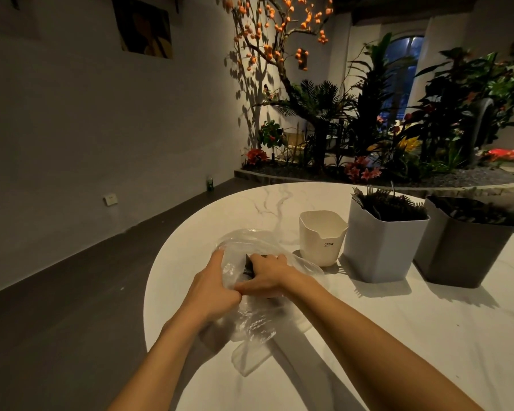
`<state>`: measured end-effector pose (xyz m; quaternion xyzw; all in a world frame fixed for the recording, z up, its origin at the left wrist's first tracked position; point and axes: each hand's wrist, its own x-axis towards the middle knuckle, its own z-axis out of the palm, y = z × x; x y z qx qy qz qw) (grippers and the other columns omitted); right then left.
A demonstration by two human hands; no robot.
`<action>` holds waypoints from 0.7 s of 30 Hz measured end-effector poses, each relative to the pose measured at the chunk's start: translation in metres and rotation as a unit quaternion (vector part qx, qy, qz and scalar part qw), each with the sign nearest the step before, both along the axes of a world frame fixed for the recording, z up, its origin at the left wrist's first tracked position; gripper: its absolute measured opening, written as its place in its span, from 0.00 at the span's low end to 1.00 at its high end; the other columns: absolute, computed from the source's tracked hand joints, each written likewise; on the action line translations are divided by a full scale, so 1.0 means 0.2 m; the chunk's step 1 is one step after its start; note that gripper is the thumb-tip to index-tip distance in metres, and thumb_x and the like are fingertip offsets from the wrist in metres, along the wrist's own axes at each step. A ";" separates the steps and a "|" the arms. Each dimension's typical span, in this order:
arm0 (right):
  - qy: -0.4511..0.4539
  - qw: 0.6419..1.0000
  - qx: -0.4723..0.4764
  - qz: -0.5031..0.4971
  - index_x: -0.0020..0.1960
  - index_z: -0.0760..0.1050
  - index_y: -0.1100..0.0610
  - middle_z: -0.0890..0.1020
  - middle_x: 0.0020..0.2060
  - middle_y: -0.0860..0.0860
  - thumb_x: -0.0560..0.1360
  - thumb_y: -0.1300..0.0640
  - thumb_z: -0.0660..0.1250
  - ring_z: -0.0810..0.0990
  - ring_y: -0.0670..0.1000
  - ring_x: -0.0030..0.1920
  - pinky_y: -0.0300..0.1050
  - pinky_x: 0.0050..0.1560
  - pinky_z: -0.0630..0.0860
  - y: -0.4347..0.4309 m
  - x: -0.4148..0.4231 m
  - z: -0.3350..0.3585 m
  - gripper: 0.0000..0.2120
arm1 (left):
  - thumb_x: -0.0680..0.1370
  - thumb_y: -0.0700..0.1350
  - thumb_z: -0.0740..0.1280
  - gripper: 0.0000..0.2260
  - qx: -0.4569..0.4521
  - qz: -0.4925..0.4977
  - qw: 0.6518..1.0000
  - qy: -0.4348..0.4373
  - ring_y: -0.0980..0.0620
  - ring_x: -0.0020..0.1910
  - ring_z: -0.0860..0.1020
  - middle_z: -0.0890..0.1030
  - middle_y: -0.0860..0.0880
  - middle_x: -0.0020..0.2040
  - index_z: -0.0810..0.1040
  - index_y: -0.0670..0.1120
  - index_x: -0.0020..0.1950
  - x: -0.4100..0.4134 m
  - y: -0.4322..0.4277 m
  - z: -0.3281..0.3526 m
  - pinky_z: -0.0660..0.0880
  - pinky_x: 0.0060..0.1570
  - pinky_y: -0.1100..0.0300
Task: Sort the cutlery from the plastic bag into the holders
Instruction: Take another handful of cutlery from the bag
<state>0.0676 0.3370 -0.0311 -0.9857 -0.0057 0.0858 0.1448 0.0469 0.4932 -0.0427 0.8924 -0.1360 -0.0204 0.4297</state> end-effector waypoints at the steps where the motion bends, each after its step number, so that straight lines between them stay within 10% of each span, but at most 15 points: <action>1: -0.002 1.000 -0.011 -0.006 0.69 0.68 0.54 0.75 0.66 0.56 0.66 0.28 0.67 0.70 0.61 0.68 0.58 0.71 0.64 0.00 0.00 0.00 0.41 | 0.73 0.37 0.72 0.41 -0.003 -0.005 1.000 0.001 0.53 0.54 0.75 0.74 0.53 0.64 0.56 0.62 0.78 -0.01 0.00 0.00 0.77 0.54 0.57; 7: -0.007 1.000 0.002 -0.024 0.69 0.68 0.54 0.73 0.66 0.56 0.63 0.32 0.74 0.69 0.60 0.68 0.57 0.68 0.70 0.00 0.01 0.00 0.42 | 0.72 0.37 0.74 0.40 -0.036 -0.043 0.998 0.007 0.53 0.64 0.73 0.70 0.58 0.65 0.59 0.66 0.73 0.00 0.00 -0.01 0.76 0.64 0.52; 12: 0.013 0.999 0.018 -0.039 0.58 0.68 0.51 0.74 0.55 0.52 0.61 0.38 0.79 0.73 0.57 0.62 0.54 0.61 0.75 -0.01 0.01 0.01 0.34 | 0.74 0.40 0.75 0.33 -0.093 -0.055 0.994 0.026 0.63 0.56 0.76 0.74 0.62 0.61 0.63 0.64 0.70 0.01 0.00 -0.02 0.75 0.46 0.72; 17: 0.021 1.000 0.017 -0.016 0.55 0.66 0.51 0.73 0.50 0.51 0.59 0.37 0.76 0.73 0.56 0.56 0.52 0.55 0.78 -0.02 0.04 -0.01 0.33 | 0.76 0.60 0.72 0.35 -0.088 0.070 0.993 0.032 0.46 0.65 0.75 0.73 0.51 0.71 0.61 0.58 0.78 0.04 -0.05 -0.03 0.74 0.58 0.55; 21: 0.031 0.999 0.029 0.007 0.66 0.70 0.51 0.68 0.60 0.54 0.63 0.38 0.77 0.68 0.56 0.62 0.54 0.62 0.74 -0.08 0.03 0.00 0.37 | 0.71 0.55 0.75 0.39 -0.030 0.087 0.996 0.011 0.47 0.52 0.77 0.76 0.48 0.61 0.57 0.67 0.74 0.05 -0.08 -0.03 0.77 0.46 0.56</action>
